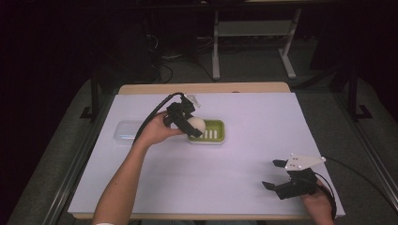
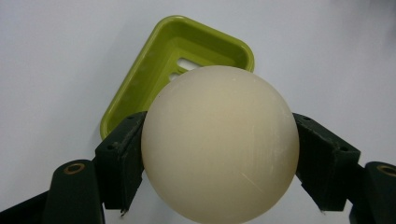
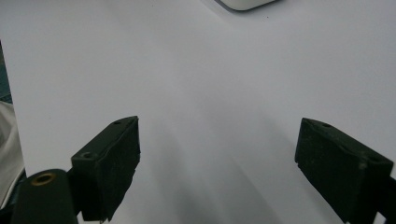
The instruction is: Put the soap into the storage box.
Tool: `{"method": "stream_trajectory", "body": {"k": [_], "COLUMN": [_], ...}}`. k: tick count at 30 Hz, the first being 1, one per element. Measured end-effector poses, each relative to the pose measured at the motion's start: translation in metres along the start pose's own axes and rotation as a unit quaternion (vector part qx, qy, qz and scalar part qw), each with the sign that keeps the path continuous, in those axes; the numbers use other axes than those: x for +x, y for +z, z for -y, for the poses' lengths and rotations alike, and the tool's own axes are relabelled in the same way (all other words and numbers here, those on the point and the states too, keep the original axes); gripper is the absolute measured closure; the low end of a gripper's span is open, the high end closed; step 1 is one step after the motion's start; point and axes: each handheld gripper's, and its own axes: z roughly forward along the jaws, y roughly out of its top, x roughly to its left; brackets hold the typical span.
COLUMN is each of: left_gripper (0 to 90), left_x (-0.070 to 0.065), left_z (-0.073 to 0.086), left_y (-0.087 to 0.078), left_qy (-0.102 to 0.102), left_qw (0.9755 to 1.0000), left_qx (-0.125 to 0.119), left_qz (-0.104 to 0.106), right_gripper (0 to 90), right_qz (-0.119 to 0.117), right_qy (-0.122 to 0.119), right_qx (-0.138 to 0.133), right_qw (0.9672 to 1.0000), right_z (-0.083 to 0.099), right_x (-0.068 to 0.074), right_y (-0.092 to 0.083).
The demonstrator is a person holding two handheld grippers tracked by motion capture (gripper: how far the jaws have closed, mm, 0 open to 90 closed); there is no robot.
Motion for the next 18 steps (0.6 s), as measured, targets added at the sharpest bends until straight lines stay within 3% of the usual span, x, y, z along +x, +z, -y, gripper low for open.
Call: {"method": "stream_trajectory", "body": {"k": [9, 18], "left_gripper": [25.3, 25.3], "left_x": [0.005, 0.009], "left_z": [-0.011, -0.013], "left_y": [0.008, 0.02], "left_qy": [0.008, 0.001], "left_qw": [1.0, 1.0], "left_qx": [-0.003, -0.003], "left_qz": [-0.001, 0.0], "right_gripper": [13.4, 13.3], "right_qz": [0.002, 0.003], "right_qy": [-0.002, 0.003], "right_qx": [-0.003, -0.002], "right_qw": [1.0, 1.0], "right_z": [0.0, 0.0], "right_x": [-0.001, -0.001], "right_y": [-0.002, -0.002]}}
